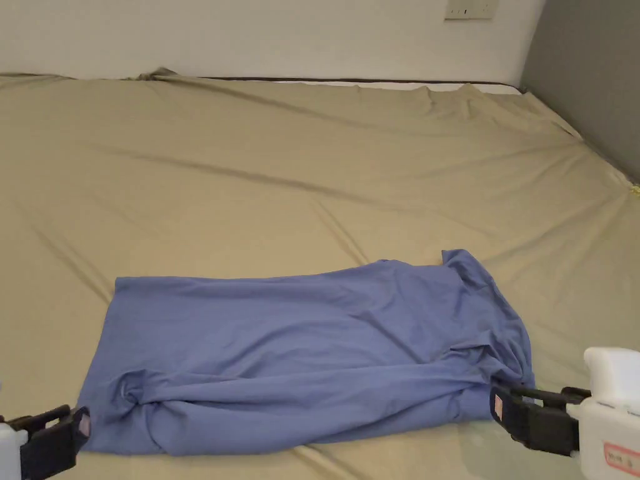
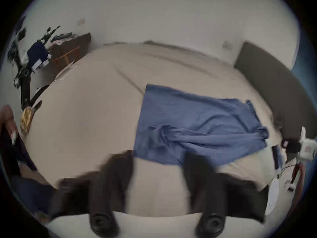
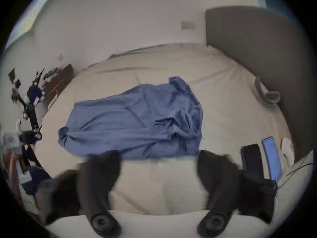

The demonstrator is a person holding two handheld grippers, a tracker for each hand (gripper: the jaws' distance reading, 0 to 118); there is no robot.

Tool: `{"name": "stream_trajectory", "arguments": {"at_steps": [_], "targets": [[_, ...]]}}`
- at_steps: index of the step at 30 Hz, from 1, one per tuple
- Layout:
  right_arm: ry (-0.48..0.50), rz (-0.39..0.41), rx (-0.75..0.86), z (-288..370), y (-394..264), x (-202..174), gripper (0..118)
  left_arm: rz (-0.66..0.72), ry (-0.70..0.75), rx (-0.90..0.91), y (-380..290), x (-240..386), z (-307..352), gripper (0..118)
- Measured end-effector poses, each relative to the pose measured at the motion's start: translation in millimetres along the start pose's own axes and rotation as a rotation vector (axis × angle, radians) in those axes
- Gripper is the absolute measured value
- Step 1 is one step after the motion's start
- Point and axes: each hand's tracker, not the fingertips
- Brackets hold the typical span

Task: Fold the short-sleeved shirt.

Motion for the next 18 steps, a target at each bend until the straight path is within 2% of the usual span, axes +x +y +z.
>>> {"name": "stream_trajectory", "arguments": {"at_steps": [1, 2, 3, 5, 8, 13, 14, 15, 16, 18], "targets": [[-0.044, 0.039, -0.008, 7, -11, -11, 37, -0.011, 0.026, -0.021, -11, 6, 9, 1], [-0.094, 0.062, -0.003, 10, -22, -20, 2, 0.001, 0.048, 0.012, -20, 11, 15, 0], [-0.154, 0.068, 0.047, 21, -33, -29, 2, -0.022, 0.035, -0.020, -26, 14, 22, 0], [-0.094, 0.106, -0.004, 25, -46, -41, 2, -0.051, 0.018, -0.086, -34, 20, 23, 0], [-0.063, 0.091, -0.016, 28, -55, -49, 2, -0.122, 0.022, -0.109, -36, 27, 10, 0], [-0.028, 0.071, -0.033, 22, -54, -52, 2, -0.111, 0.001, -0.144, -18, 13, -51, 0], [-0.024, 0.070, -0.033, 22, -53, -53, 2, -0.107, 0.000, -0.145, -13, 7, -69, 15], [-0.019, 0.068, -0.032, 23, -51, -54, 2, -0.103, 0.005, -0.144, -7, 1, -87, 72], [-0.012, 0.066, -0.033, 23, -50, -54, 2, -0.105, 0.014, -0.163, -1, -4, -108, 99], [-0.010, 0.062, -0.037, 20, -48, -53, 2, -0.130, 0.062, -0.258, 3, -12, -145, 100]]}}
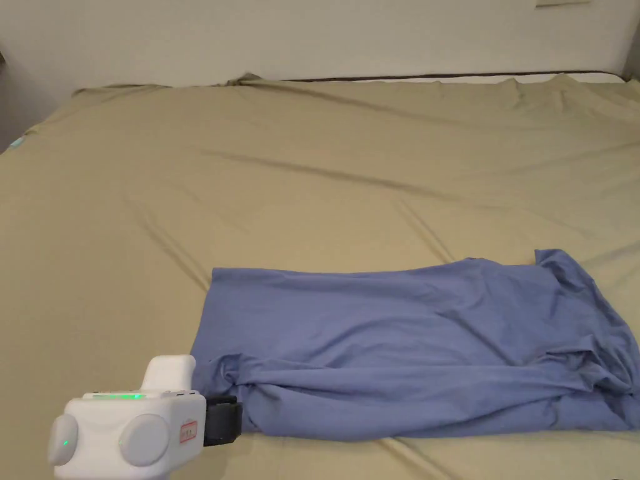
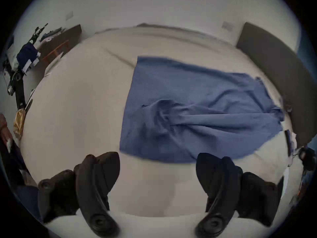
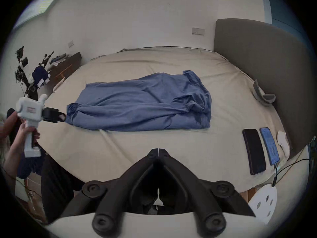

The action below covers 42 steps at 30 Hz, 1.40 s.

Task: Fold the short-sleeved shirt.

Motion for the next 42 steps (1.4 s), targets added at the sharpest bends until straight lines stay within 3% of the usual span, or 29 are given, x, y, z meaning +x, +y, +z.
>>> {"name": "stream_trajectory", "arguments": {"at_steps": [4, 7, 8, 9, 10, 16, 17, 18, 19, 21, 24, 26, 27, 29, 30, 31, 32, 33, 35, 37, 42], "targets": [[-0.013, 0.006, -0.013, -4, 4, 1, 2, -0.079, 0.036, -0.110, 11, -3, -45, 100], [-0.016, 0.008, -0.018, -9, 7, 2, 2, -0.023, -0.016, -0.056, 13, -12, -33, 95], [-0.016, 0.010, -0.019, -11, 9, 2, 2, -0.028, -0.009, -0.058, 9, -12, -29, 78], [-0.015, 0.013, -0.021, -14, 11, 2, 2, -0.048, -0.005, -0.030, 8, -10, -25, 37], [-0.010, 0.012, -0.027, -20, 12, 4, 2, -0.039, -0.046, -0.012, 7, -11, -22, 5], [-0.031, 0.030, -0.063, -61, 30, 31, 6, -0.041, -0.030, -0.038, 8, -6, -20, 5], [-0.050, 0.017, -0.094, -72, 34, 41, 38, -0.026, -0.040, -0.042, 9, -9, -20, 5], [-0.064, -0.014, -0.136, -87, 38, 54, 108, -0.005, -0.051, -0.043, 9, -12, -20, 5], [-0.056, -0.033, -0.206, -105, 39, 66, 118, 0.009, -0.058, -0.047, 10, -13, -21, 5], [-0.046, -0.115, -0.198, -125, 42, 91, 117, 0.022, -0.065, -0.056, 11, -14, -22, 5], [-0.139, -0.100, -0.237, -161, 39, 108, 117, 0.017, -0.061, -0.065, 11, -8, -20, 5], [-0.134, -0.098, -0.253, -176, 42, 116, 116, 0.020, -0.060, -0.070, 11, -7, -20, 5], [-0.124, -0.107, -0.256, -183, 48, 114, 100, 0.019, -0.061, -0.072, 11, -7, -19, 5], [-0.081, -0.108, -0.290, -187, 52, 114, 82, 0.018, -0.062, -0.077, 12, -4, -16, 5], [-0.136, -0.031, -0.266, -181, 54, 108, 35, 0.020, -0.064, -0.079, 12, -3, -14, 5], [-0.084, 0.013, -0.250, -175, 56, 104, 14, 0.023, -0.065, -0.083, 13, -3, -13, 5], [0.002, -0.008, -0.226, -169, 58, 102, 13, 0.029, -0.070, -0.086, 14, -3, -10, 5], [0.017, -0.028, -0.212, -165, 60, 100, 13, 0.032, -0.077, -0.089, 15, -1, -6, 5], [-0.060, 0.063, -0.200, -155, 61, 80, 13, -0.005, -0.069, -0.103, 17, 4, 6, 5], [-0.024, 0.053, -0.198, -140, 62, 81, 13, -0.031, -0.069, -0.087, 23, 2, 20, 5], [0.106, -0.044, -0.184, -90, 54, 99, 13, -0.024, -0.123, -0.073, 19, -6, 58, 5]]}}
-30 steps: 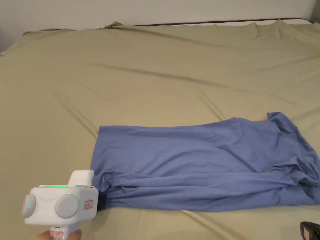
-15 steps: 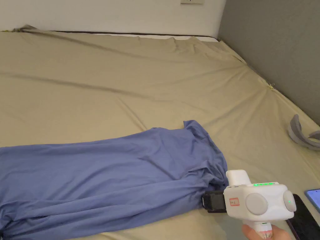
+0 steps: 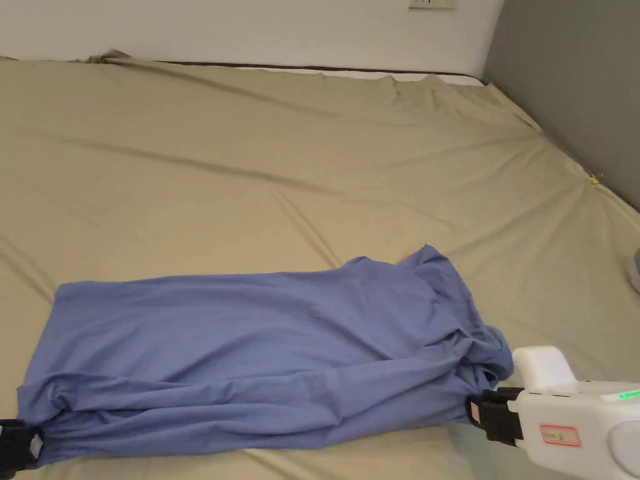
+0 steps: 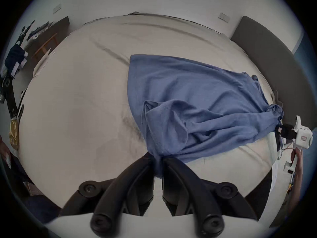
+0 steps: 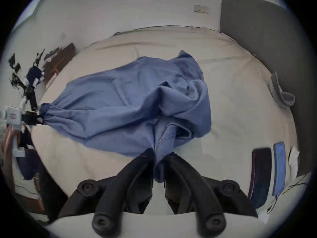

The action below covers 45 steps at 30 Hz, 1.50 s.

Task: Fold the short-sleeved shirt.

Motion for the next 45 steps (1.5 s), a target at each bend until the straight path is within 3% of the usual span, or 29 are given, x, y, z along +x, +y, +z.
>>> {"name": "stream_trajectory", "arguments": {"at_steps": [5, 9, 10, 11, 12, 13, 14, 17, 19, 20, 22, 23, 24, 25, 26, 30, 35, 37, 38, 41, 45], "targets": [[-0.033, 0.080, -0.123, 24, -40, 3, 13, -0.069, 0.066, -0.115, -42, 5, 3, 5], [-0.031, 0.076, -0.215, 9, -66, 9, 15, -0.027, 0.035, -0.223, -72, 1, -29, 5], [-0.026, 0.061, -0.212, 4, -68, 9, 33, -0.018, 0.037, -0.238, -75, -1, -37, 9], [-0.044, 0.042, -0.215, 3, -69, 7, 70, 0.003, 0.033, -0.231, -74, -2, -38, 19], [-0.076, 0.032, -0.217, 4, -69, 6, 112, 0.037, 0.041, -0.204, -73, -4, -33, 50], [-0.065, 0.042, -0.211, 7, -70, 6, 116, 0.031, 0.047, -0.194, -71, -6, -26, 78], [-0.045, 0.033, -0.171, 18, -70, 4, 115, 0.011, 0.072, -0.183, -69, -9, -19, 86], [-0.041, -0.064, -0.048, 69, -63, -2, 115, 0.005, 0.144, -0.084, -72, -14, 30, 86], [-0.018, -0.083, 0.086, 99, -53, -14, 115, 0.045, 0.161, 0.018, -71, -14, 67, 86], [-0.032, -0.096, 0.135, 111, -46, -23, 114, 0.062, 0.158, 0.079, -68, -12, 85, 84], [-0.017, -0.048, 0.210, 122, -35, -41, 113, 0.090, 0.114, 0.229, -67, -7, 116, 77], [-0.037, -0.008, 0.245, 125, -31, -53, 106, 0.103, 0.085, 0.274, -66, -3, 128, 60], [-0.068, 0.031, 0.273, 126, -27, -65, 53, 0.120, 0.071, 0.285, -63, -2, 134, 0], [-0.124, 0.044, 0.316, 121, -23, -81, 2, 0.140, 0.082, 0.351, -64, 0, 140, 0], [-0.163, 0.046, 0.399, 115, -30, -86, 2, 0.137, 0.059, 0.332, -57, 3, 141, 0], [-0.075, 0.071, 0.369, 101, -16, -91, 2, -0.006, 0.140, 0.320, -17, 24, 123, 0], [-0.026, 0.042, 0.376, 99, 4, -104, 2, -0.054, 0.115, 0.298, 89, 19, 43, 4], [-0.019, 0.027, 0.379, 96, 9, -106, 2, -0.035, 0.060, 0.222, 133, 8, -5, 62], [-0.013, 0.024, 0.376, 93, 12, -106, 2, -0.036, 0.073, 0.165, 153, 3, -35, 78], [-0.021, 0.019, 0.358, 85, 18, -107, 2, -0.097, 0.247, -0.008, 183, -7, -113, 80], [-0.038, 0.023, 0.326, 74, 26, -101, 2, -0.049, 0.193, -0.193, 177, -31, -174, 80]]}}
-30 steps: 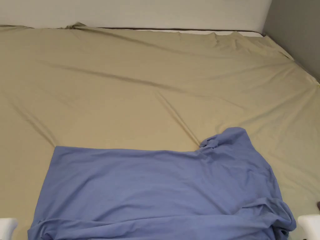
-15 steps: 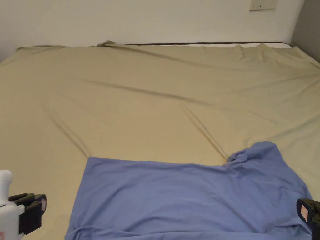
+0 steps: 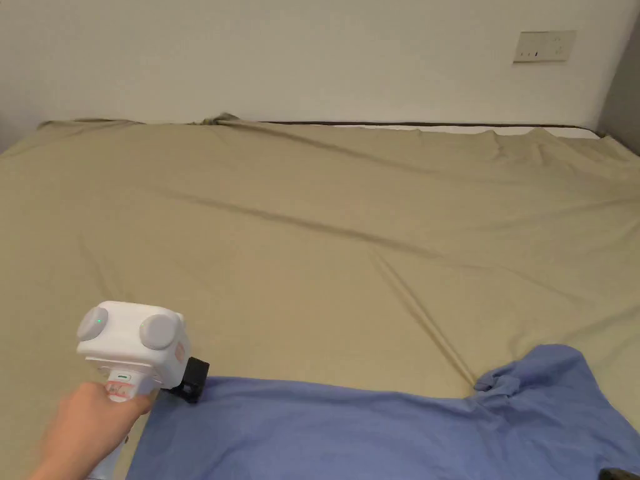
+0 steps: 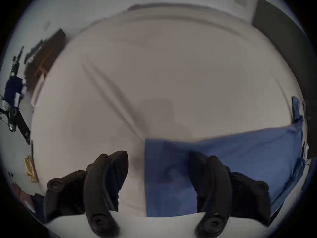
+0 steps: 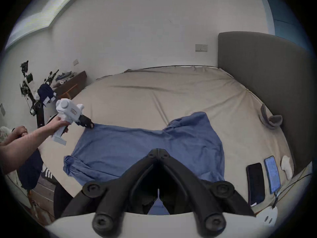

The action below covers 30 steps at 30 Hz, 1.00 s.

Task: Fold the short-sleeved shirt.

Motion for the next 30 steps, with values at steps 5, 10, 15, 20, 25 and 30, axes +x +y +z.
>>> {"name": "stream_trajectory", "arguments": {"at_steps": [5, 10, 15, 20, 25, 30], "targets": [[0.022, -0.002, -0.026, -23, 0, 13, 2, 0.033, -0.086, 0.119, -20, -7, 24, 0], [0.012, 0.017, -0.057, -69, 30, 42, 2, 0.001, -0.069, 0.194, -38, 13, 56, 0], [-0.158, -0.010, -0.166, -150, 69, 111, 118, -0.029, -0.088, 0.217, -53, 23, 83, 0], [-0.223, -0.207, -0.410, -240, 70, 178, 118, 0.007, -0.114, 0.216, -51, 17, 90, 0], [-0.236, -0.170, -0.625, -286, 42, 184, 74, 0.022, -0.130, 0.208, -43, 15, 88, 0], [-0.274, -0.048, -0.516, -260, 62, 167, 3, 0.020, -0.138, 0.212, -41, 17, 91, 0]]}}
